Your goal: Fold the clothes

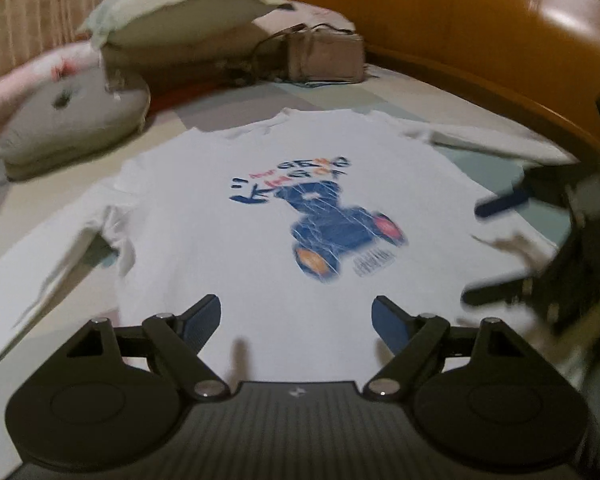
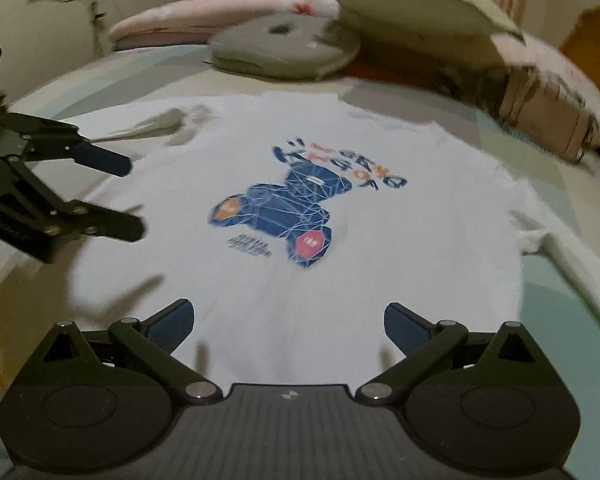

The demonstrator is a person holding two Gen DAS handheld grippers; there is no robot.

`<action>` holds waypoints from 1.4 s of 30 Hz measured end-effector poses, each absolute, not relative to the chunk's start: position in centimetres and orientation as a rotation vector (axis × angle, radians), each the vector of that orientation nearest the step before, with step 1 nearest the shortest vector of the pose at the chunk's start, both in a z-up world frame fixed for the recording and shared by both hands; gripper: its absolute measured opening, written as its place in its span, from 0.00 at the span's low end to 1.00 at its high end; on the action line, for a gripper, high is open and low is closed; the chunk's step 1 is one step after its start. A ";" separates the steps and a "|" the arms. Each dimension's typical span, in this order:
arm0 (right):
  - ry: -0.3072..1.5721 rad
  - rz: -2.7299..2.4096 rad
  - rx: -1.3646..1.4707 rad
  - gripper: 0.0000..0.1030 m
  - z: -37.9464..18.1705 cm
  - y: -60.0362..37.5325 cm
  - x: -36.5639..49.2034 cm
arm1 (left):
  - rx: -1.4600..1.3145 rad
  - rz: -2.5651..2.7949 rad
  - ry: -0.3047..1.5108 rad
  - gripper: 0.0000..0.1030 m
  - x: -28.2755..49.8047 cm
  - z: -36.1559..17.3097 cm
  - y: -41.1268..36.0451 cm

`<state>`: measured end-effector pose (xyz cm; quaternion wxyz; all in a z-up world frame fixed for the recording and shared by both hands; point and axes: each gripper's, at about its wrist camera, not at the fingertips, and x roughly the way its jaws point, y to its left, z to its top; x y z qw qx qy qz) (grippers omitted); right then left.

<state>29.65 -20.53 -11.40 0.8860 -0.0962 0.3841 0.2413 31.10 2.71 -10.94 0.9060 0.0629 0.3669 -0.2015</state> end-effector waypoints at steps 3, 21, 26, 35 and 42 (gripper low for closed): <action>0.836 0.464 -0.160 1.00 -13.4 -21.5 28.9 | 0.110 -0.400 0.788 0.80 30.9 -13.4 3.9; 0.753 0.427 -0.032 1.00 -11.6 -20.4 32.6 | 0.055 -0.276 0.836 0.82 39.3 -13.6 4.7; 0.777 0.421 0.002 1.00 -13.7 -21.9 32.8 | 0.096 -0.269 0.861 0.82 37.1 -11.7 5.9; 0.784 0.435 0.084 1.00 -13.4 -22.4 33.2 | 0.120 -0.132 0.707 0.82 44.9 -11.3 8.7; 0.788 0.444 0.121 1.00 -13.3 -22.8 33.3 | 0.041 -0.218 0.852 0.82 43.0 -13.6 10.6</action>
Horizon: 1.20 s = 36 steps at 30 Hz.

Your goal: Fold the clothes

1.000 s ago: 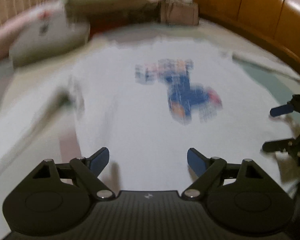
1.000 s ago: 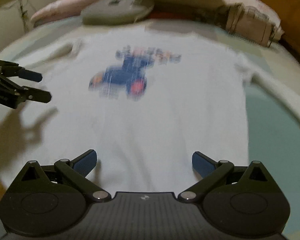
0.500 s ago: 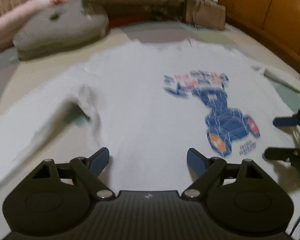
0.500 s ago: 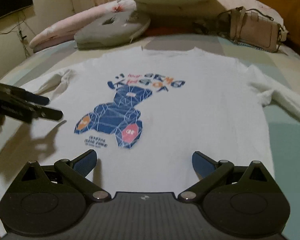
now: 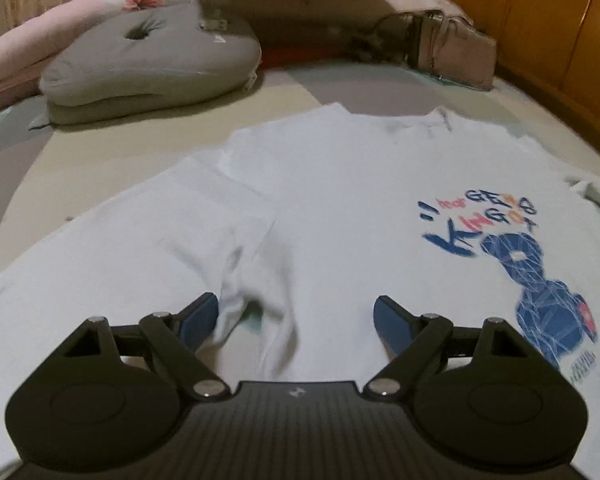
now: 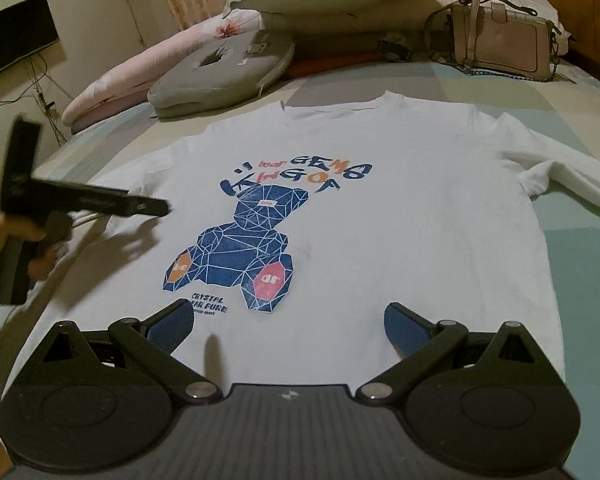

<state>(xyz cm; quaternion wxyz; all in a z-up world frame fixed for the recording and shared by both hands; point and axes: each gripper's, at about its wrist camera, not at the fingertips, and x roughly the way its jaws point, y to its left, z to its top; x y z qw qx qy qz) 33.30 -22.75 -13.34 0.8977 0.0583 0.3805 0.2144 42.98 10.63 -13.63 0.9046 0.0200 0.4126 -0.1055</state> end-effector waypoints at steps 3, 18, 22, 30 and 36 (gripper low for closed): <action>0.789 0.444 0.116 1.00 -13.4 -22.8 33.2 | 0.044 -0.162 0.903 0.82 42.0 -12.6 12.0; 0.783 0.437 0.131 1.00 -13.4 -22.8 33.3 | 0.018 0.144 0.795 0.84 42.3 -13.7 19.5; 0.782 0.437 0.128 1.00 -13.4 -22.8 33.3 | -0.035 0.198 0.799 0.85 40.6 -13.2 23.0; 0.781 0.434 0.147 1.00 -13.3 -22.8 33.4 | -0.160 0.201 0.778 0.84 38.4 -11.2 25.9; 0.772 0.450 0.164 1.00 -13.1 -22.7 33.2 | -0.491 0.329 0.718 0.81 35.7 -12.2 32.4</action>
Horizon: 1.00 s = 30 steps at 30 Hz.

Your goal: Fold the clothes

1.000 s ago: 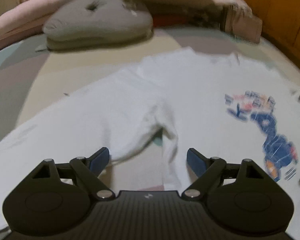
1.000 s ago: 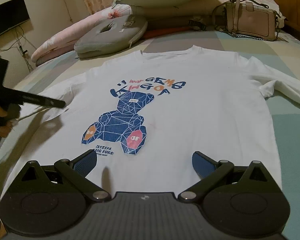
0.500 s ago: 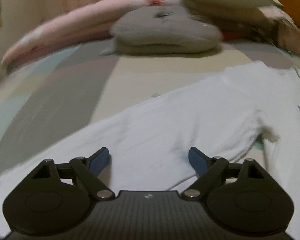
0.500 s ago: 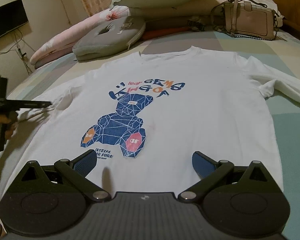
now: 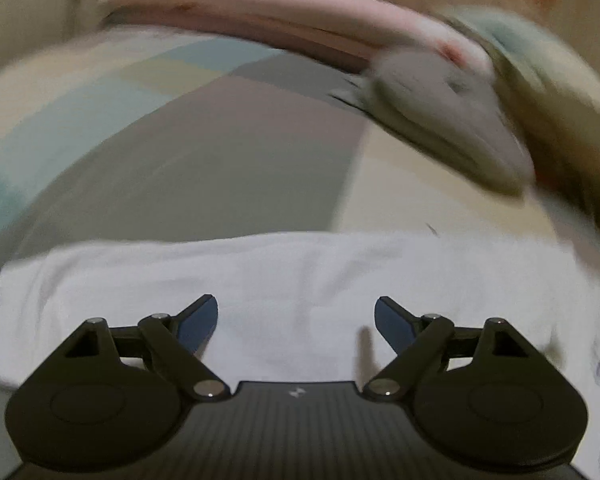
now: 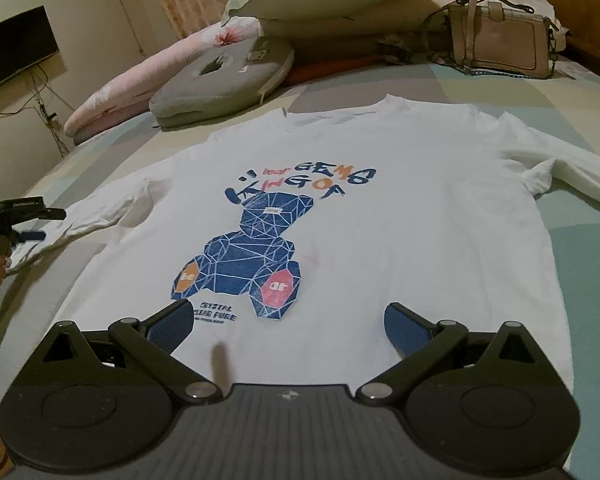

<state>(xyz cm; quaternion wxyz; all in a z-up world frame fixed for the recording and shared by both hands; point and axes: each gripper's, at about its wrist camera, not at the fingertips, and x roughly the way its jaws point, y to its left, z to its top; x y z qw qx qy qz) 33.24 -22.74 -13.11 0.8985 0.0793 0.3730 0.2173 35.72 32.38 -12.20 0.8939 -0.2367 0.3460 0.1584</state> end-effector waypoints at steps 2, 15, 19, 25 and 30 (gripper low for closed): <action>0.770 0.455 0.173 1.00 -13.1 -22.7 33.2 | -0.639 0.330 0.670 0.81 34.1 -11.8 33.9; 0.768 0.466 0.176 1.00 -13.1 -22.1 33.2 | -0.824 0.335 0.616 0.82 27.6 -12.3 35.5; 0.770 0.472 0.185 1.00 -13.1 -22.0 33.3 | -0.815 0.382 0.631 0.82 25.3 -13.0 35.2; 0.771 0.473 0.176 1.00 -13.2 -21.9 33.1 | -0.894 0.389 0.513 0.82 25.0 -14.4 37.7; 0.770 0.468 0.175 1.00 -13.3 -22.1 33.2 | -0.893 0.420 0.410 0.78 26.7 -15.1 39.9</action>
